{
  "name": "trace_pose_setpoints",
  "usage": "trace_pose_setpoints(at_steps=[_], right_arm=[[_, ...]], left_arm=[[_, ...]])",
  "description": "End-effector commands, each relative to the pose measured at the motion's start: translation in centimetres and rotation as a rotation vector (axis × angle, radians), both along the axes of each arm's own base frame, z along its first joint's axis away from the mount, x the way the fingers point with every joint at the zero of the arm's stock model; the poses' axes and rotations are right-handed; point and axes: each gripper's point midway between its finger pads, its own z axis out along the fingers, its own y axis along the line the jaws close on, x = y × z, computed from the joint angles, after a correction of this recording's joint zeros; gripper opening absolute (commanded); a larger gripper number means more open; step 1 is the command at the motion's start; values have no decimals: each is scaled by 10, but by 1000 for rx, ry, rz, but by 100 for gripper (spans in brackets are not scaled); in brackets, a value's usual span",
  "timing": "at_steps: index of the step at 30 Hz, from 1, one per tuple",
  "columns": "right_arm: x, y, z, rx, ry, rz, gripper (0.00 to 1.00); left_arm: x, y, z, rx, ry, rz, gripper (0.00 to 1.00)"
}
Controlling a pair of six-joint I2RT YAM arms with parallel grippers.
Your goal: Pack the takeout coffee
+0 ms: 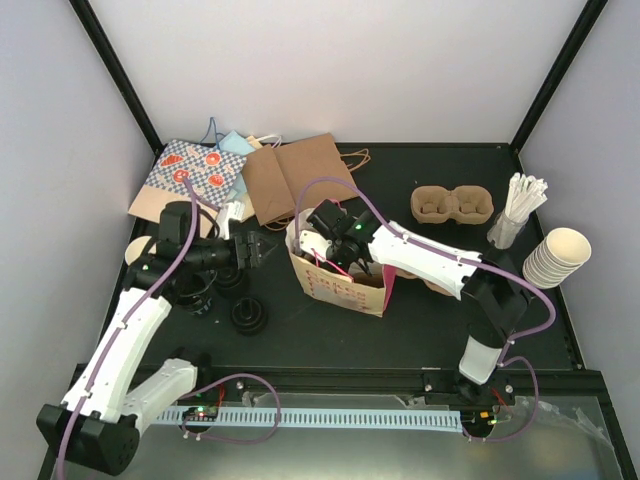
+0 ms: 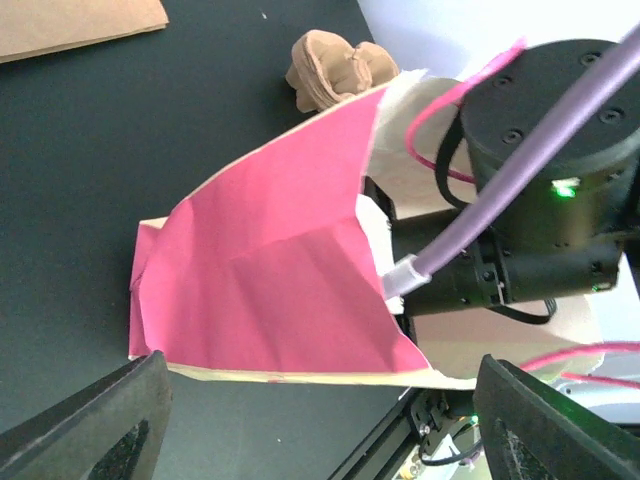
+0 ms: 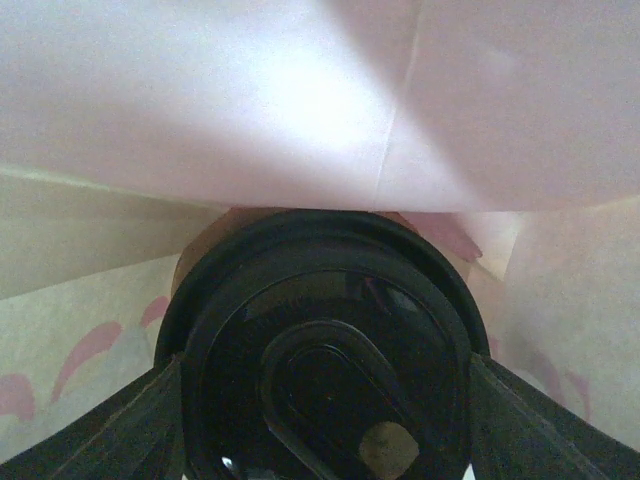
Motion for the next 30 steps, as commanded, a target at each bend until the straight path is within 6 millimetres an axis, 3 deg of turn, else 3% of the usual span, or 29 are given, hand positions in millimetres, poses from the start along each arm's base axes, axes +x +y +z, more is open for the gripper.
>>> trace_pose_setpoints(at_steps=[1, 9, 13, 20, 30], right_arm=[[-6, -24, -63, -168, 85, -38, 63], [4, -44, -85, -270, 31, -85, 63], [2, -45, -83, -256, 28, -82, 63], [8, -32, -48, -163, -17, -87, 66], [14, -20, -5, -68, -70, -95, 68]], left_arm=[[-5, -4, 16, 5, -62, -23, 84], [-1, -14, 11, 62, -42, -29, 75], [8, -20, 18, 95, -46, -17, 63], [21, -13, 44, 200, -75, 72, 47], [14, -32, 14, 343, 32, 24, 42]])
